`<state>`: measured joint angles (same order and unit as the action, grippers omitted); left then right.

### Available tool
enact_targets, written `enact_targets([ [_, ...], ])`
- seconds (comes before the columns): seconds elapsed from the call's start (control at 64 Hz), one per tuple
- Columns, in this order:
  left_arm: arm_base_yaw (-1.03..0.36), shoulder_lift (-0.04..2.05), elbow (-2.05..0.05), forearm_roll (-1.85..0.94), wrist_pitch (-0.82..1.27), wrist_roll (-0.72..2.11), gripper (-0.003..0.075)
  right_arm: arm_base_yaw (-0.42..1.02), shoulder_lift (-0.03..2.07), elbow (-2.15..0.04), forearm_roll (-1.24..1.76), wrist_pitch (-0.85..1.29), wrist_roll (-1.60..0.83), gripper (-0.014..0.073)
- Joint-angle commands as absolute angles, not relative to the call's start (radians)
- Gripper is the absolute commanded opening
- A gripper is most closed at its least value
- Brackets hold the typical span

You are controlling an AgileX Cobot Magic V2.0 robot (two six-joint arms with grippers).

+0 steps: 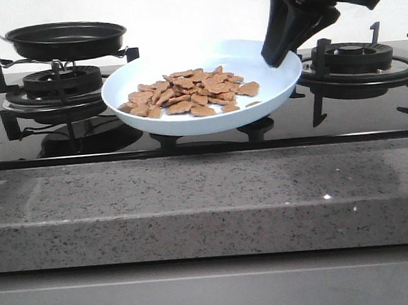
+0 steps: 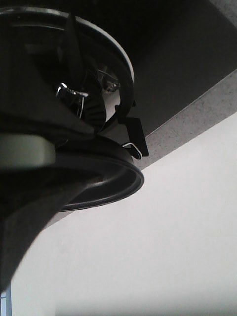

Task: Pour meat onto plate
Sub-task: 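Return the empty pan to its burner with the left gripper and release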

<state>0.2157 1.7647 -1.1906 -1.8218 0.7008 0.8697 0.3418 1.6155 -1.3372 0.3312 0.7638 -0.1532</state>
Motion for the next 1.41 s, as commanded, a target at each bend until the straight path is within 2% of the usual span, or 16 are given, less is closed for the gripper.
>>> enact_targets([
  [0.0, 0.219, 1.734, -1.218, -1.859, 0.738, 0.887, 0.0113, 0.34, 1.567, -1.364, 0.352, 0.715, -0.162, -0.0067],
  [0.187, 0.219, 1.734, -1.218, -1.848, 0.717, 0.894, 0.0447, 0.34, 1.567, -1.364, 0.352, 0.715, -0.162, -0.0067],
  [0.297, 0.223, 1.734, -1.218, -1.837, 0.712, 0.913, 0.0546, 0.34, 1.567, -1.364, 0.352, 0.715, -0.162, -0.0067],
  [0.453, 0.242, 1.734, -1.218, -1.808, 0.736, 0.913, 0.0549, 0.34, 1.567, -1.364, 0.352, 0.715, -0.162, -0.0067],
  [0.859, 0.393, 1.681, -1.218, -1.648, 0.99, 0.911, 0.0549, 0.34, 1.567, -1.364, 0.352, 0.715, -0.162, -0.0067],
  [1.171, 0.391, 1.421, -1.218, -1.296, 0.951, 0.814, 0.0547, 0.34, 1.567, -1.364, 0.352, 0.715, -0.162, -0.0067],
  [1.39, 0.274, 1.178, -1.201, -0.921, 0.811, 0.643, 0.0547, 0.34, 1.567, -1.364, 0.352, 0.715, -0.162, -0.0067],
])
